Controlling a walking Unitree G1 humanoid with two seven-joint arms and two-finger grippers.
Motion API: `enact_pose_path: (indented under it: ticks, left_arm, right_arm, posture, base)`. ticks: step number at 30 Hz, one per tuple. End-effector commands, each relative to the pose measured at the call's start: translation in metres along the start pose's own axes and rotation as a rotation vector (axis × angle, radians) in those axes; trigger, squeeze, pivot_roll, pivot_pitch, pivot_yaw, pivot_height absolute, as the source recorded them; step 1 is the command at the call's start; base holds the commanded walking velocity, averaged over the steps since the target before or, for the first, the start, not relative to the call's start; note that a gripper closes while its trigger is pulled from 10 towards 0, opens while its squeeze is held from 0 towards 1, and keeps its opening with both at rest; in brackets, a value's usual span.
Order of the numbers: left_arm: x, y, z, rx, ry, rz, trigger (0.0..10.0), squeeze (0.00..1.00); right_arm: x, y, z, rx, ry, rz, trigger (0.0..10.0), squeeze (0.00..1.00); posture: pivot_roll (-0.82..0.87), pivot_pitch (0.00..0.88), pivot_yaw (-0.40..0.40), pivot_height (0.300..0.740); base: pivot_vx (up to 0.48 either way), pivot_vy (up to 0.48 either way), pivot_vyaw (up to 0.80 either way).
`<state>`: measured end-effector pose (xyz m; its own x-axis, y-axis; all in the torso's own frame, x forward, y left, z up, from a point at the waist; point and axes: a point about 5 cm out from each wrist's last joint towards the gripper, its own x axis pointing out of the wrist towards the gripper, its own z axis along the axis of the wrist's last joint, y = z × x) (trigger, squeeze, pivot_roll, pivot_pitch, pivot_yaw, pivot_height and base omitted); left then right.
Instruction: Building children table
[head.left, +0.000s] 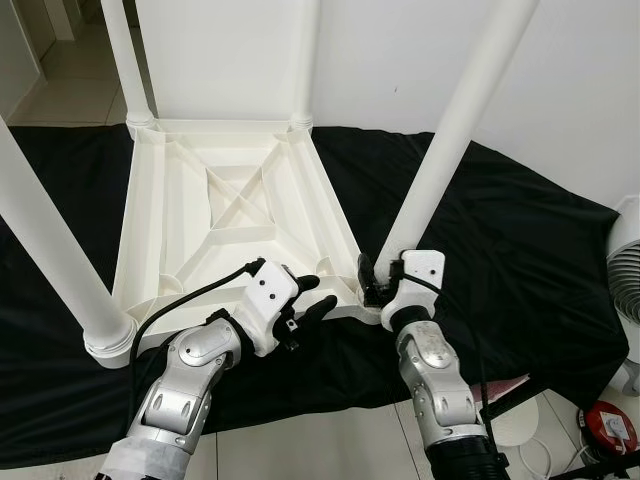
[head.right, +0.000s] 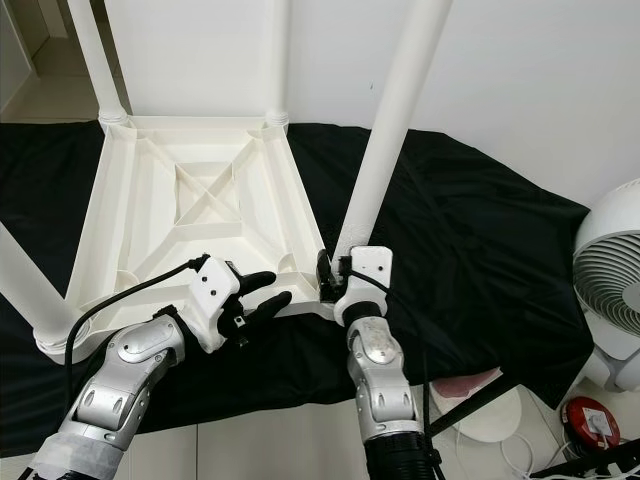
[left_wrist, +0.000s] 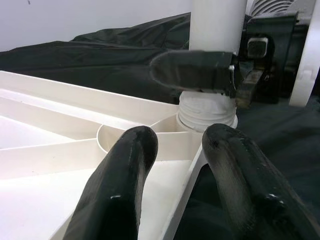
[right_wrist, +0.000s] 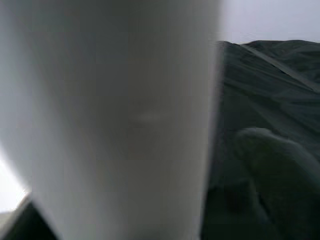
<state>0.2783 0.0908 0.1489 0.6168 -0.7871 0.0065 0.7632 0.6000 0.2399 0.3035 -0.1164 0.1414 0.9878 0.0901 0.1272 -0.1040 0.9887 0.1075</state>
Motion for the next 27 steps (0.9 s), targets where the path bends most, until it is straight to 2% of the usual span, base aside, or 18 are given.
enact_pose_path:
  ticks: [1,3,4,6,7,8,9,12,14,17,20,21,23,24,27]
  left_arm:
    - [0.0,-0.001,-0.002,-0.008,0.009,0.046,10.0,0.0]
    - [-0.001,-0.001,-0.002,-0.008,0.01,0.046,10.0,0.0]
    - [-0.001,0.0,-0.002,-0.008,0.012,0.046,10.0,0.0]
    - [-0.001,0.0,-0.002,-0.007,0.012,0.046,10.0,0.0]
    - [-0.001,0.0,-0.002,-0.006,0.012,0.046,10.0,0.0]
    - [-0.001,0.0,-0.002,-0.004,0.012,0.045,10.0,0.0]
    - [-0.001,0.0,-0.002,-0.004,0.012,0.045,10.0,0.0]
    - [0.0,0.001,-0.002,0.0,0.012,0.039,10.0,0.0]
    - [0.0,0.001,-0.002,0.0,0.012,0.039,10.0,0.0]
    - [0.0,0.003,-0.003,0.009,0.02,0.033,10.0,0.0]
    - [0.0,0.003,-0.003,0.011,0.023,0.031,10.0,0.0]
    - [0.0,0.004,-0.003,0.012,0.023,0.03,10.0,0.0]
    - [0.0,0.004,-0.003,0.012,0.023,0.03,10.0,0.0]
    - [0.0,0.004,-0.004,0.011,0.025,0.032,10.0,0.0]
    - [0.0,0.004,-0.004,0.012,0.025,0.033,10.0,0.0]
  right_arm:
    - [-0.003,-0.004,-0.003,0.018,0.015,-0.002,10.0,1.0]
    - [-0.003,-0.006,-0.002,0.02,0.014,0.004,10.0,1.0]
    - [-0.004,-0.011,-0.002,0.064,0.026,0.095,10.0,1.0]
    - [-0.004,-0.012,-0.002,0.071,0.034,0.139,10.0,1.0]
    - [-0.005,-0.014,-0.003,0.058,0.047,0.189,10.0,0.83]
    - [-0.005,-0.016,-0.002,0.038,0.048,0.224,10.0,0.0]
    - [-0.005,-0.016,-0.002,0.038,0.048,0.224,10.0,0.0]
    - [-0.002,-0.024,0.0,-0.066,0.041,0.399,10.0,0.0]
    - [-0.002,-0.024,0.0,-0.066,0.041,0.399,10.0,0.0]
    - [0.005,-0.026,-0.001,-0.122,0.059,0.529,10.0,0.0]
    - [0.011,-0.026,-0.003,-0.13,0.078,0.582,10.0,0.0]
    - [0.014,-0.026,-0.004,-0.142,0.092,0.605,6.5,0.0]
    - [0.014,-0.026,-0.004,-0.142,0.092,0.605,6.5,0.0]
    - [0.019,-0.027,-0.006,-0.149,0.105,0.617,0.0,0.0]
    - [0.022,-0.027,-0.006,-0.152,0.114,0.631,0.0,0.0]
  posture:
    - [0.08,0.046,-0.108,0.74]
    - [0.08,0.046,-0.108,0.74]
    - [0.08,0.043,-0.105,0.74]
    - [0.08,0.043,-0.105,0.74]
    - [0.08,0.043,-0.105,0.74]
    - [0.08,0.043,-0.105,0.74]
    - [0.08,0.043,-0.105,0.74]
    - [0.08,0.033,-0.094,0.74]
    - [0.08,0.033,-0.094,0.74]
    - [0.07,0.031,-0.087,0.74]
    - [0.07,0.032,-0.085,0.74]
    - [0.07,0.033,-0.086,0.74]
    - [0.07,0.033,-0.086,0.74]
    - [0.07,0.035,-0.091,0.74]
    - [0.08,0.037,-0.097,0.74]
  base:
    - [0.0,0.0,0.0]
    - [0.0,0.0,0.0]
    - [0.0,0.0,0.0]
    - [0.0,0.0,0.0]
    - [0.0,0.0,0.0]
    - [0.0,0.0,0.0]
    - [0.0,0.0,0.0]
    - [0.0,0.0,0.0]
    - [0.0,0.0,0.0]
    - [0.0,0.0,0.0]
    - [0.0,0.0,0.0]
    - [0.0,0.0,0.0]
    - [0.0,0.0,0.0]
    - [0.0,0.0,0.0]
    - [0.0,0.0,0.0]
